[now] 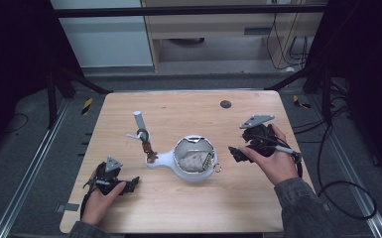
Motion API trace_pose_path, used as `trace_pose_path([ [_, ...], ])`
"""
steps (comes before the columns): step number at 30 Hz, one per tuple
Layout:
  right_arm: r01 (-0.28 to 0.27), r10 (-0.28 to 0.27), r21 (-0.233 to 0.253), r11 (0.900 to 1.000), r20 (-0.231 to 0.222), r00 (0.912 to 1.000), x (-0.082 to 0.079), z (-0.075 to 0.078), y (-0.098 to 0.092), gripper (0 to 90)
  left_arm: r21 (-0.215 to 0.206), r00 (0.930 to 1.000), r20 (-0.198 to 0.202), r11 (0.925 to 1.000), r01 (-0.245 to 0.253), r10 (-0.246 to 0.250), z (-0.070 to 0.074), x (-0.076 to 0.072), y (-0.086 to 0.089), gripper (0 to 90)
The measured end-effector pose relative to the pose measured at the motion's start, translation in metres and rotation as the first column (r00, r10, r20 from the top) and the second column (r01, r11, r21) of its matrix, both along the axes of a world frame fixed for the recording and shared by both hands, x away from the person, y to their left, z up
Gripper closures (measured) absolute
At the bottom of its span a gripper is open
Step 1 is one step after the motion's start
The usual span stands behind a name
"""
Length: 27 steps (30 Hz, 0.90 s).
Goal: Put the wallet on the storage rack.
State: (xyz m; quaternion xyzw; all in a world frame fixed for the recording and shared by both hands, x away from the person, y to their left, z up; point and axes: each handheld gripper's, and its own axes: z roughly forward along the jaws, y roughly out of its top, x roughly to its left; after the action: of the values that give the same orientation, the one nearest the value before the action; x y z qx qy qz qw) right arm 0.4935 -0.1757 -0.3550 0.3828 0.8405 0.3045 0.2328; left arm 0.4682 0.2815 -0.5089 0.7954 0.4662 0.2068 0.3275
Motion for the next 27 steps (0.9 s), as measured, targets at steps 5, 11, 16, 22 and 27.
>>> trace_pose_path([
  [5, 0.048, -0.048, 0.025, 0.999, 0.018, 0.9987, -0.002, -0.009, -0.013, 7.1, 0.0, 1.0, 0.0, 1.0, 0.0, 0.0, 0.0, 0.0, 0.0, 0.0],
  [11, 0.104, -0.106, 0.066, 0.992, 0.021, 0.9942, -0.005, -0.024, -0.028, 7.9, -0.001, 1.0, 0.0, 1.0, -0.001, 0.001, 0.0, 0.0, 0.0, 0.0],
  [16, 0.13, -0.131, 0.079, 0.988, 0.008, 0.9914, -0.007, -0.041, -0.039, 7.6, -0.002, 1.0, 0.0, 1.0, -0.002, 0.002, 0.0, 0.0, 0.0, 0.0],
  [22, 0.173, -0.174, 0.117, 0.978, -0.001, 0.9848, -0.01, -0.059, -0.052, 7.0, -0.003, 1.0, 0.001, 1.0, -0.003, 0.003, 0.0, 0.0, 0.0, 0.0],
  [27, 0.2, -0.202, 0.136, 0.97, -0.001, 0.9794, -0.01, -0.068, -0.063, 6.6, 0.0, 1.0, -0.001, 1.0, -0.001, 0.001, 0.0, 0.0, 0.0, 0.0],
])
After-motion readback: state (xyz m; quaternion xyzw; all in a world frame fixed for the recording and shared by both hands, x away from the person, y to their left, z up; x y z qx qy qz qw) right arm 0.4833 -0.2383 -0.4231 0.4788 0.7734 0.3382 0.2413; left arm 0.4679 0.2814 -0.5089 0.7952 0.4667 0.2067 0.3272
